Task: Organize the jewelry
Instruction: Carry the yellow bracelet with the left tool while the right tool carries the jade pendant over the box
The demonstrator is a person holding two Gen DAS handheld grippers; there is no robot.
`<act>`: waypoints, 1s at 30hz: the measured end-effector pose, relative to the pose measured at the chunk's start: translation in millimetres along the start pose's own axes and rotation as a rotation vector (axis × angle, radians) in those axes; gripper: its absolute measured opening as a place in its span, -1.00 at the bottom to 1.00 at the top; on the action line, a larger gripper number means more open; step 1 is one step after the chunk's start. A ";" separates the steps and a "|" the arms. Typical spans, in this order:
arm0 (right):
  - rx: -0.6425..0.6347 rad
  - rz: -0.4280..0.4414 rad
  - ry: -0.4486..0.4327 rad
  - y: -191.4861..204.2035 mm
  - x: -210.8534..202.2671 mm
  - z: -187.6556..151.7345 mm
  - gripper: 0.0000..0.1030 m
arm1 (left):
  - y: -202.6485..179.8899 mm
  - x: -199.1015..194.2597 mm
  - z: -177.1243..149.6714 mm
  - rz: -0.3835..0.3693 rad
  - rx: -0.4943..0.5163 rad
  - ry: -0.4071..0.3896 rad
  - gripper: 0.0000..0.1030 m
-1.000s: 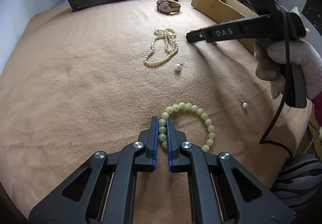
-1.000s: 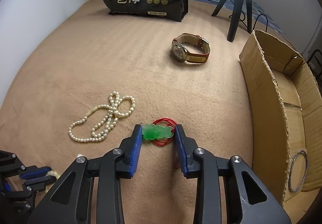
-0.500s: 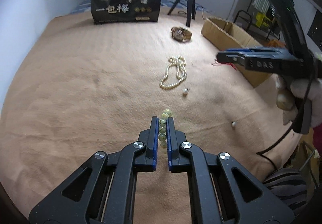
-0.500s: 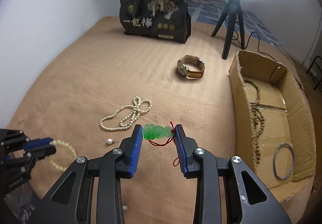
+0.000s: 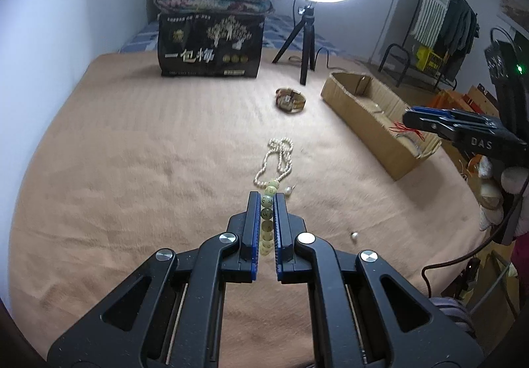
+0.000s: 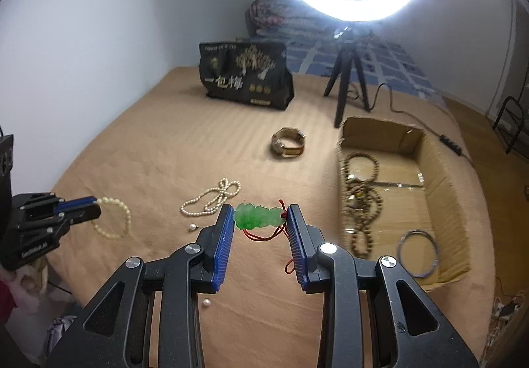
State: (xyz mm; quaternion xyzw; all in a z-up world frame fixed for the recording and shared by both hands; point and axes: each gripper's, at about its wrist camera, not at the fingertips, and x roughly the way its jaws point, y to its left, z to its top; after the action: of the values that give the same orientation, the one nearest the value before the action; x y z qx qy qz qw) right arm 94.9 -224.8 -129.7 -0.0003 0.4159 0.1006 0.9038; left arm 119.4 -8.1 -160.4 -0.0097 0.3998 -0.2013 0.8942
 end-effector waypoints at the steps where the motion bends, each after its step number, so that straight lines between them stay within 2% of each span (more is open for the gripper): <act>1: 0.006 -0.003 -0.011 -4.0 -6.8 0.0 -0.40 | -2.1 -2.2 3.0 -0.003 0.002 -0.009 -0.90; 15: 0.103 -0.081 -0.086 -70.0 -57.6 -3.9 -0.40 | -44.3 -2.3 44.1 -0.066 0.030 -0.088 -0.90; 30: 0.159 -0.151 -0.108 -132.4 -62.8 4.2 -0.40 | -116.9 30.9 90.7 -0.170 0.087 -0.129 -0.90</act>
State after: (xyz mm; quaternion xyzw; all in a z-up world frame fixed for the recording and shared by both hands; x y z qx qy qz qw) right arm 82.4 -365.6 -90.8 0.0452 0.3720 -0.0013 0.9271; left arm 162.0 -139.8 -99.8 -0.0176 0.3301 -0.2924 0.8974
